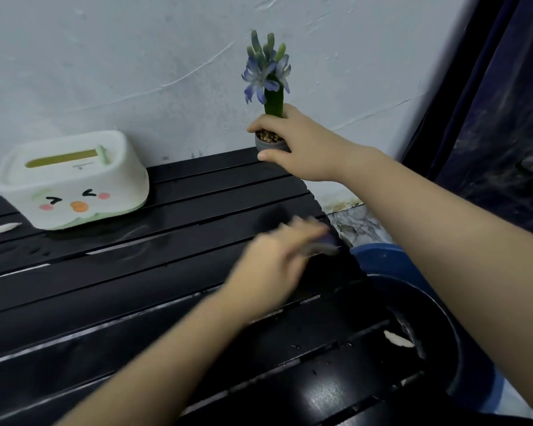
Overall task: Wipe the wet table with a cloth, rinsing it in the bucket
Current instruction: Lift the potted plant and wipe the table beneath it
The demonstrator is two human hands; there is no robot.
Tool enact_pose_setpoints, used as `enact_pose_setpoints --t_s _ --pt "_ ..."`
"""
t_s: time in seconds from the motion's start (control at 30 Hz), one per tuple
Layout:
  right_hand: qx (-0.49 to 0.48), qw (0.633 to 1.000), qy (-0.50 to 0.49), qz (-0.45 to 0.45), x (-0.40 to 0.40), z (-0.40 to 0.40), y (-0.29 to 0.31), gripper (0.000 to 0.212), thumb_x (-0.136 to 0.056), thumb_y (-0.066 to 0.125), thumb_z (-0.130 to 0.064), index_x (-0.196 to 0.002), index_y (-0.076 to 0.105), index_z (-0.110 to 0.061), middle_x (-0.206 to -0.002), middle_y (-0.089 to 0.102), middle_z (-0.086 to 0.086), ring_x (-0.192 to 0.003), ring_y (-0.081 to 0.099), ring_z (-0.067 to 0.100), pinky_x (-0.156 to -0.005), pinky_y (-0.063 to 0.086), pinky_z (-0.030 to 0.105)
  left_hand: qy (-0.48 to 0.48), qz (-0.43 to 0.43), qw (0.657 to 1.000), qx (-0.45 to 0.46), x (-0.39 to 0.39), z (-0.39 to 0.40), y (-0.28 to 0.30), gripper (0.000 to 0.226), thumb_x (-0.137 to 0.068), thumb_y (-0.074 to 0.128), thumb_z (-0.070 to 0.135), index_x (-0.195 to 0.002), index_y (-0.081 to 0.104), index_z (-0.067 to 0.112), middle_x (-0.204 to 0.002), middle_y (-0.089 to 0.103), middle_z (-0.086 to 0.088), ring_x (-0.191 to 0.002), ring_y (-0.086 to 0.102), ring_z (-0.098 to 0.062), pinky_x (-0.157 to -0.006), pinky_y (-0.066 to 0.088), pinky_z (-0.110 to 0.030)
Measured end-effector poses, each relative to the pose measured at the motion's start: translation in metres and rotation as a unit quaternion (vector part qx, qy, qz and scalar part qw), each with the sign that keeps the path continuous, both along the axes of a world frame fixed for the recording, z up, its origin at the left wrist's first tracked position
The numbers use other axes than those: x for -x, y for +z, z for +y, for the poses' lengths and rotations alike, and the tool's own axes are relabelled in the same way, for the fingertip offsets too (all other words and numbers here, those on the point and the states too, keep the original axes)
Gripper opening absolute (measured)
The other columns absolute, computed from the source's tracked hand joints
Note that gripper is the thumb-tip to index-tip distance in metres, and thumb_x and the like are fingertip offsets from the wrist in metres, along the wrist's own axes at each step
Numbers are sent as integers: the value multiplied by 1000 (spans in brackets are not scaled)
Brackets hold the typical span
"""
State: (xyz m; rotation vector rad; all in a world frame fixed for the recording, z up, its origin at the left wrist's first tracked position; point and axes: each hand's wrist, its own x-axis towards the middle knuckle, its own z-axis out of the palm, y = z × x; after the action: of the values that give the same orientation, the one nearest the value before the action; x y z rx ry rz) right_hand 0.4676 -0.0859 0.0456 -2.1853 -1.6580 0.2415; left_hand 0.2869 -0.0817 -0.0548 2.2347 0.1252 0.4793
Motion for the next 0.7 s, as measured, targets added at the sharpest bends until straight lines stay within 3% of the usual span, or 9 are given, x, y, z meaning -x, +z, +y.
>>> enact_pose_setpoints --t_s 0.07,0.13,0.23,0.33,0.43,0.5,0.57,0.63,0.7 --pt "-2 1000 -5 -3 -3 2 -1 41 -96 61 -31 -135 52 -25 -131 44 11 -117 52 28 -107 40 39 150 22 986 -71 0 60 -7 44 -90 48 3 -132 59 11 -141 55 -9 -137 45 -28 -119 28 -36" --pt "-2 1000 -8 -2 -5 6 -2 40 -96 61 -32 -135 52 -26 -131 44 10 -117 52 27 -107 41 38 273 102 948 -125 -1 103 -9 42 -92 48 0 -132 57 9 -143 52 -14 -138 41 -36 -115 29 -46" --pt "-2 1000 -9 2 -4 12 -6 41 -96 61 -32 -136 52 -26 -132 44 10 -117 52 27 -107 41 39 330 138 921 -151 -7 103 -13 38 -92 48 1 -127 58 10 -139 54 -16 -131 44 -37 -108 34 -47" --pt "-2 1000 -4 3 -2 20 -8 41 -96 60 -32 -136 52 -26 -131 44 9 -116 52 27 -106 41 39 182 52 966 -173 -2 55 -14 43 -83 45 3 -119 56 25 -127 63 -13 -121 57 -35 -102 38 -37" --pt "2 1000 2 -1 -4 26 -9 40 -97 59 -32 -136 51 -27 -131 43 9 -115 52 26 -106 41 37 -41 51 993 -96 16 14 -8 43 -93 45 10 -131 58 25 -139 59 -2 -135 49 -19 -115 33 -29" --pt "-1 1000 0 -4 -6 29 -9 40 -97 59 -32 -136 51 -26 -131 44 9 -115 52 26 -106 41 37 -58 37 997 -42 16 22 -4 43 -95 51 10 -136 57 21 -137 60 0 -133 51 -11 -114 37 -31" --pt "-7 1000 -4 -6 -10 31 -9 40 -96 60 -32 -135 52 -26 -130 44 10 -116 52 27 -106 41 37 112 10 992 -56 4 55 -5 45 -93 54 10 -136 56 20 -132 64 -4 -125 58 -19 -106 46 -38" --pt "-11 1000 -9 -6 -15 33 -10 41 -96 61 -33 -135 52 -26 -131 44 11 -117 51 28 -106 40 36 323 39 939 -114 -13 103 -6 45 -91 54 10 -136 55 18 -133 62 -11 -121 57 -33 -98 48 -44" --pt "-9 1000 -11 -6 -19 36 -11 40 -96 60 -33 -135 52 -27 -132 43 10 -117 51 27 -105 39 32 413 111 892 -145 -28 138 -10 36 -92 50 9 -126 59 13 -124 61 -16 -115 54 -40 -85 44 -45"
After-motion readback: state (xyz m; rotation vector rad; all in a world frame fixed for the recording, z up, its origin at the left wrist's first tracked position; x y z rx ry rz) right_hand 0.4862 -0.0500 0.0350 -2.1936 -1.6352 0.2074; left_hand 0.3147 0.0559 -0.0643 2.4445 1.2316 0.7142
